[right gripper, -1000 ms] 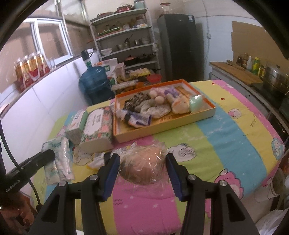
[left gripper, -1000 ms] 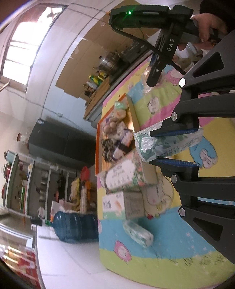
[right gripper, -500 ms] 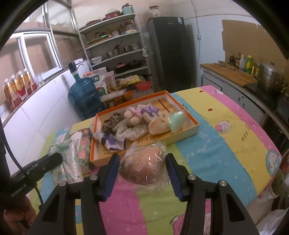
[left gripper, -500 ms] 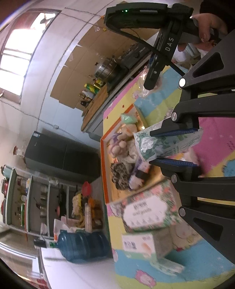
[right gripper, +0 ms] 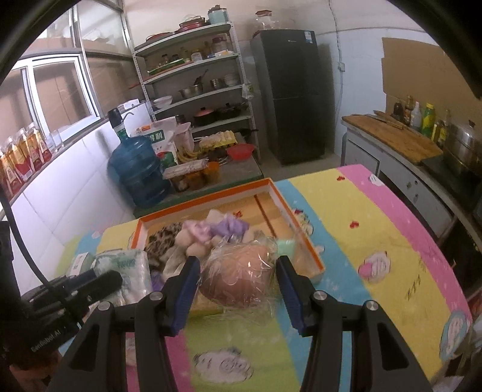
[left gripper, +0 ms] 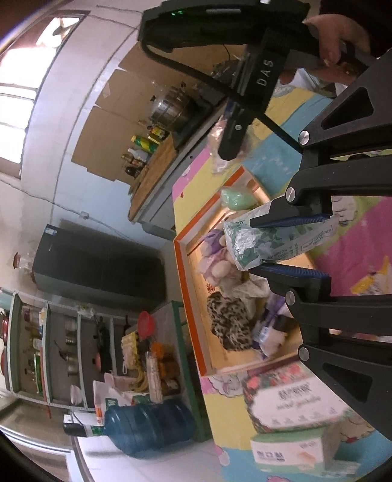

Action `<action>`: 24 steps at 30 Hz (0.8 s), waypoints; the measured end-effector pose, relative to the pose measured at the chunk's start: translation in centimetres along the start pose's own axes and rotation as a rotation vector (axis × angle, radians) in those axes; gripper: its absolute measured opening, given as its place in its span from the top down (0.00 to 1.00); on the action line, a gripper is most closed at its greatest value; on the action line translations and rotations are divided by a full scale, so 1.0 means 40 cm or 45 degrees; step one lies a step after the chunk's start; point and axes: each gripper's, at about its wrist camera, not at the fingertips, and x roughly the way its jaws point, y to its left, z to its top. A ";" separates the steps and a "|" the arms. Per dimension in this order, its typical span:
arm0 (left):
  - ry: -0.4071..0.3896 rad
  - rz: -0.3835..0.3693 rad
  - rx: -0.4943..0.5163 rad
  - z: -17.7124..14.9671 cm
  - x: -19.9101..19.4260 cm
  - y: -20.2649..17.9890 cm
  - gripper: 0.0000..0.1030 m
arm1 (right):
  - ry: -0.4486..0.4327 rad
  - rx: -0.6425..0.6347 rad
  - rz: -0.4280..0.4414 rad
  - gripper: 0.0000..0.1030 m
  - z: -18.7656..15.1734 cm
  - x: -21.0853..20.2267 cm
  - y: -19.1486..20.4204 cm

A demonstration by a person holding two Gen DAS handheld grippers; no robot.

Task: Organize soft objects
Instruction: 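Carry the tissue pack and bread bag over the gold box with both grippers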

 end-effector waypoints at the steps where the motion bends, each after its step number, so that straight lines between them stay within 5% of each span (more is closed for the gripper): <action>1: 0.005 0.009 -0.001 0.008 0.016 -0.005 0.78 | 0.000 -0.003 0.003 0.49 0.010 0.009 -0.008; 24: 0.114 0.152 -0.015 0.050 0.208 -0.038 0.78 | 0.061 -0.086 0.143 0.49 0.149 0.255 -0.114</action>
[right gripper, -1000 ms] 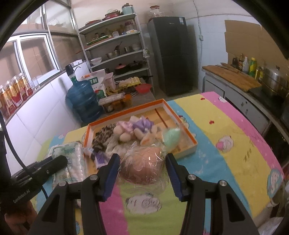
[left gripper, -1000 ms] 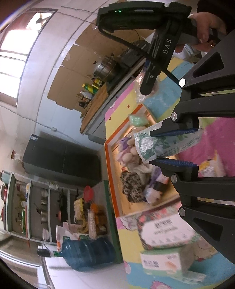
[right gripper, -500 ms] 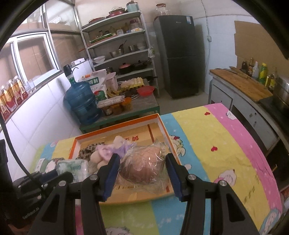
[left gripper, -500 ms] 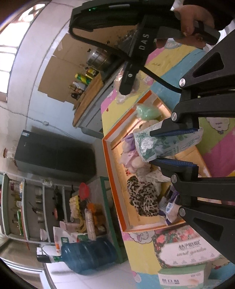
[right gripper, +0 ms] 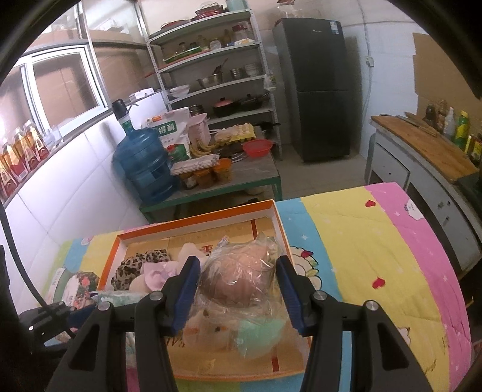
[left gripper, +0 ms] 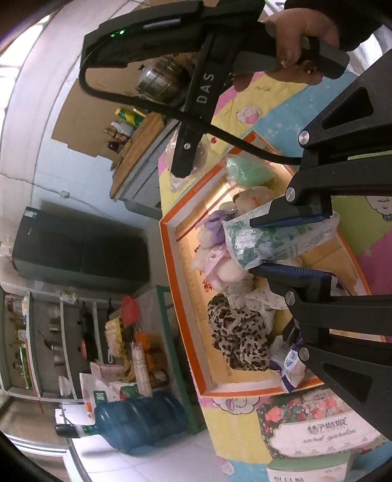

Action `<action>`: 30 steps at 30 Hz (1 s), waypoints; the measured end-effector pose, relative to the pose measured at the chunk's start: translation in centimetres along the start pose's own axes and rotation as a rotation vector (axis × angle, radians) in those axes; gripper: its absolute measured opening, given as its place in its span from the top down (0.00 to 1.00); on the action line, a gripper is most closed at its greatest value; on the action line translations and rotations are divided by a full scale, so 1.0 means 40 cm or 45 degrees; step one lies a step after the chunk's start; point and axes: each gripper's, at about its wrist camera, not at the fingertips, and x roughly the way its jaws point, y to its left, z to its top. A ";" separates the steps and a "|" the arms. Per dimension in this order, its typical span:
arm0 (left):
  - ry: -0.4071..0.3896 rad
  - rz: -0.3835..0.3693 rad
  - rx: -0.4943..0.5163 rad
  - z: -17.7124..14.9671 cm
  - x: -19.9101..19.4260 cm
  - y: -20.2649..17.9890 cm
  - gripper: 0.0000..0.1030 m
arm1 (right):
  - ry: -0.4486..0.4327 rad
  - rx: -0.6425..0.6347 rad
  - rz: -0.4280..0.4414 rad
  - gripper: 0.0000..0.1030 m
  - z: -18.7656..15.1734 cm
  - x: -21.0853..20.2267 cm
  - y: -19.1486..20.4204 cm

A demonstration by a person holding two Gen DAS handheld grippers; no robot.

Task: Organize soft objects
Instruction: 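Carry the tissue pack and bread bag over the gold box with both grippers, then open the left gripper to drop the tissue pack while the right releases the bread bag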

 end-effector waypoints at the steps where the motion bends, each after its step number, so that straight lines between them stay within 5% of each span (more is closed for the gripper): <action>1: 0.005 0.001 0.000 -0.001 0.005 -0.002 0.78 | 0.003 -0.002 0.003 0.49 0.001 0.006 0.000; 20: 0.100 0.013 -0.007 -0.024 0.086 -0.018 0.76 | 0.139 0.033 0.065 0.48 -0.021 0.149 -0.035; 23: 0.099 0.008 -0.013 -0.021 0.090 -0.009 0.72 | 0.149 0.054 0.050 0.48 -0.030 0.159 -0.044; 27: 0.093 0.037 -0.003 -0.024 0.089 -0.007 0.42 | 0.169 0.095 0.048 0.47 -0.037 0.168 -0.063; 30: 0.070 0.029 -0.003 -0.023 0.078 -0.006 0.38 | 0.182 0.113 0.063 0.40 -0.037 0.171 -0.069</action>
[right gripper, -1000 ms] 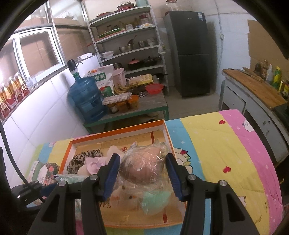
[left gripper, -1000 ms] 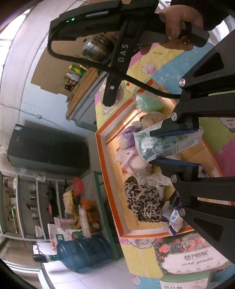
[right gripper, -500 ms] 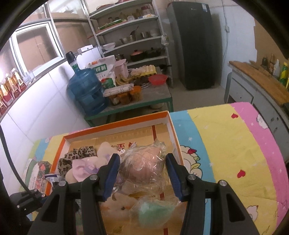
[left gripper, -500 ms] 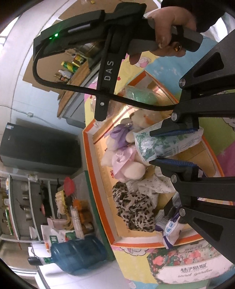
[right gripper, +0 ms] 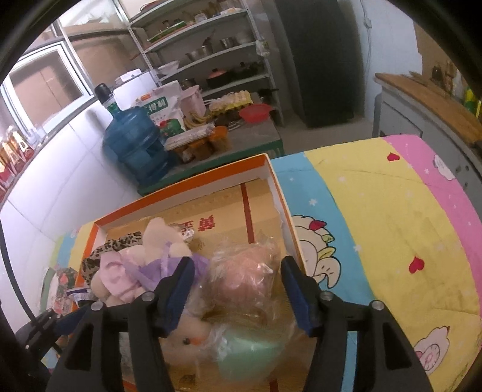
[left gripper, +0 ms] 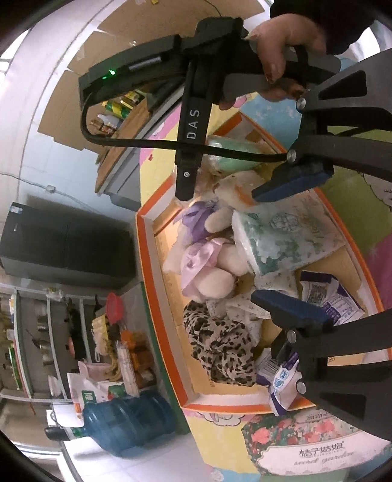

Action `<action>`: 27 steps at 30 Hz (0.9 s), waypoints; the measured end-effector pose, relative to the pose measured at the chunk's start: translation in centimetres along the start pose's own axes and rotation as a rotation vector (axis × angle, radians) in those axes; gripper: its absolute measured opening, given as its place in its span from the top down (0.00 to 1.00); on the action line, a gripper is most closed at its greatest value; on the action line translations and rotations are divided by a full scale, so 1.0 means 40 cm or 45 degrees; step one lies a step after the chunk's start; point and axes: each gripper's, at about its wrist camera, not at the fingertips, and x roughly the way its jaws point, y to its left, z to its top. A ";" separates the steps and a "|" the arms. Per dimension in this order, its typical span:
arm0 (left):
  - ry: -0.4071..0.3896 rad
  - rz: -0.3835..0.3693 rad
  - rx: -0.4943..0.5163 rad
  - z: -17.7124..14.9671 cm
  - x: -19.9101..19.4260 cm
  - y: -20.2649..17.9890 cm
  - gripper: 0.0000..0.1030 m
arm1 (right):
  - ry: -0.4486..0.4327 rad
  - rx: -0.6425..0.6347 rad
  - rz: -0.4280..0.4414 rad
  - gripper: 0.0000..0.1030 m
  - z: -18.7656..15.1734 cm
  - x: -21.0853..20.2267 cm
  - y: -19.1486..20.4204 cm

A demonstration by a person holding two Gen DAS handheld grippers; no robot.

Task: Organize soft objects
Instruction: 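Open the left gripper to drop the tissue pack while the right releases the bread bag, then withdraw both grippers from the box toward the remaining items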

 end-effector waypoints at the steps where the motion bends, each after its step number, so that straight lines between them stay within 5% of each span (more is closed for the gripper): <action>1: -0.003 -0.001 0.001 0.001 -0.002 0.000 0.37 | -0.003 -0.001 -0.005 0.38 0.000 -0.002 0.000; 27: -0.126 -0.036 0.012 -0.017 -0.158 0.019 0.36 | -0.130 -0.015 -0.075 0.33 -0.029 -0.160 0.070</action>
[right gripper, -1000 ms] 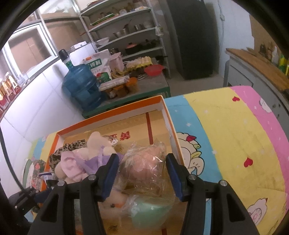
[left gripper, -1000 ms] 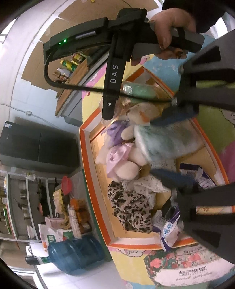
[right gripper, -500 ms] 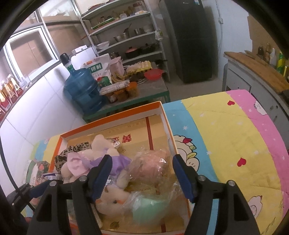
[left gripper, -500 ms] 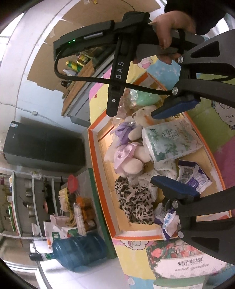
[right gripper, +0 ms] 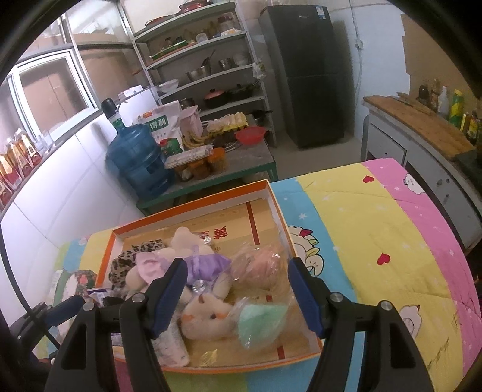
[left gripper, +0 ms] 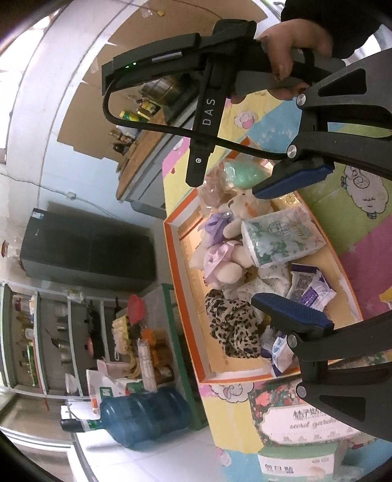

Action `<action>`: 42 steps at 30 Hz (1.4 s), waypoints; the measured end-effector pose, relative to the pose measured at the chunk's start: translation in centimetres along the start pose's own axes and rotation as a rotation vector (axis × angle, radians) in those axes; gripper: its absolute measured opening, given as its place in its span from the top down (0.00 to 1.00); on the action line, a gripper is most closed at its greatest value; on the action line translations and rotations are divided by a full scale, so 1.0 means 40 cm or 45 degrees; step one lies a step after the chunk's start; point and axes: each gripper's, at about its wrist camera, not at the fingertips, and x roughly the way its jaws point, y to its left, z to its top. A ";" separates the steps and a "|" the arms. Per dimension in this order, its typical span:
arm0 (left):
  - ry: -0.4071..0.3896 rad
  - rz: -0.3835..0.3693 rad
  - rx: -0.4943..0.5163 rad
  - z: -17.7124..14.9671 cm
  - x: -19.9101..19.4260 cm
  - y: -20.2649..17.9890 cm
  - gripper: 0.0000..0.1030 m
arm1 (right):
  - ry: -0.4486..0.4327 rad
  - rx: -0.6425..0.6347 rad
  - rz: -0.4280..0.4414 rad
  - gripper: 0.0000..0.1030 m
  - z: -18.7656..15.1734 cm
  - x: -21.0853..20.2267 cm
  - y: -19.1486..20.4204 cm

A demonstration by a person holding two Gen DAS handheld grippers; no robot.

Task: Organize soft objects
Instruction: 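Withdraw both grippers from the box toward the remaining items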

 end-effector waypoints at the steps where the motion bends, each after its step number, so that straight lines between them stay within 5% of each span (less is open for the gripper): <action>1: -0.006 -0.006 0.002 -0.003 -0.011 0.001 0.36 | -0.004 -0.001 -0.004 0.33 -0.002 -0.008 0.004; 20: -0.109 -0.038 -0.037 -0.081 -0.213 0.089 0.36 | -0.058 -0.009 -0.057 0.33 -0.095 -0.161 0.139; 42: -0.166 -0.019 -0.134 -0.270 -0.460 0.267 0.36 | -0.067 -0.099 -0.056 0.33 -0.259 -0.306 0.376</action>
